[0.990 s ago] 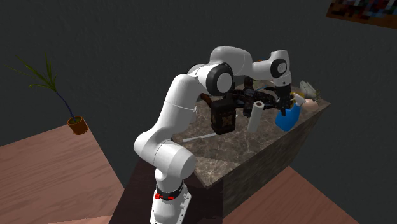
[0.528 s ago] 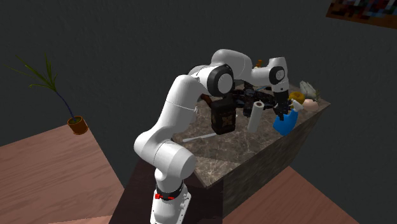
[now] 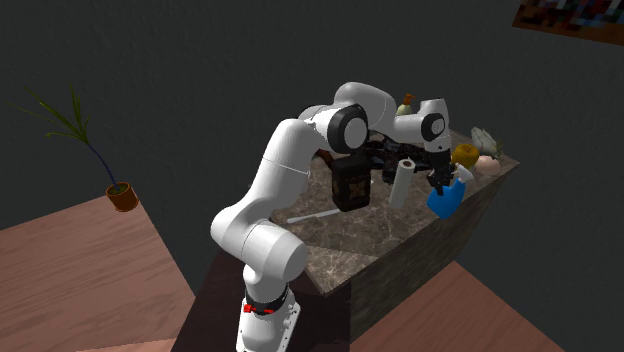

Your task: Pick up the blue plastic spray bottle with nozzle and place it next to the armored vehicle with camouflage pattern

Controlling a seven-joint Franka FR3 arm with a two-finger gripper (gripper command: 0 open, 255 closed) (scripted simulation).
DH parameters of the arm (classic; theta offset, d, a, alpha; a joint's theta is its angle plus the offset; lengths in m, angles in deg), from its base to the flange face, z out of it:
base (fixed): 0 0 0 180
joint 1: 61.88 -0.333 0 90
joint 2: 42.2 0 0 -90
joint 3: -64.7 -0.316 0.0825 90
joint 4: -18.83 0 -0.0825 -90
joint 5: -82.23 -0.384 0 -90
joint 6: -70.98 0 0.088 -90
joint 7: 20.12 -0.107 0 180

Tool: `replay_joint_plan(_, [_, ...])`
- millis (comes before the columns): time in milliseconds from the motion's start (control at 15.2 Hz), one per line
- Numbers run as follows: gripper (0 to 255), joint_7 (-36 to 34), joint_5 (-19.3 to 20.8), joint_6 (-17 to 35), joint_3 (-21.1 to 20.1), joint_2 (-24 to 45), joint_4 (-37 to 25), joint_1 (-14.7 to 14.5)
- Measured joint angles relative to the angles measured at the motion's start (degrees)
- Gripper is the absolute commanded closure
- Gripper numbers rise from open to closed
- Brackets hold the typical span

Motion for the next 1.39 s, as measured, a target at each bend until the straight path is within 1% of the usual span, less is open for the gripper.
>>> replay_joint_plan(264, [255,-0.03,0.01,0.11,0.01,-0.01,0.11,-0.01])
replay_joint_plan(330, [0,-0.03,0.01,0.11,0.01,-0.01,0.11,-0.01])
replay_joint_plan(726, [0,-0.03,0.01,0.12,0.01,-0.02,0.10,-0.01])
replay_joint_plan(1056, [0,-0.24,0.27,-4.95,0.11,-1.81,-2.88,-1.55])
replay_joint_plan(1386, [0,-0.10,0.35,-5.76,0.20,-2.23,-3.22,-1.68])
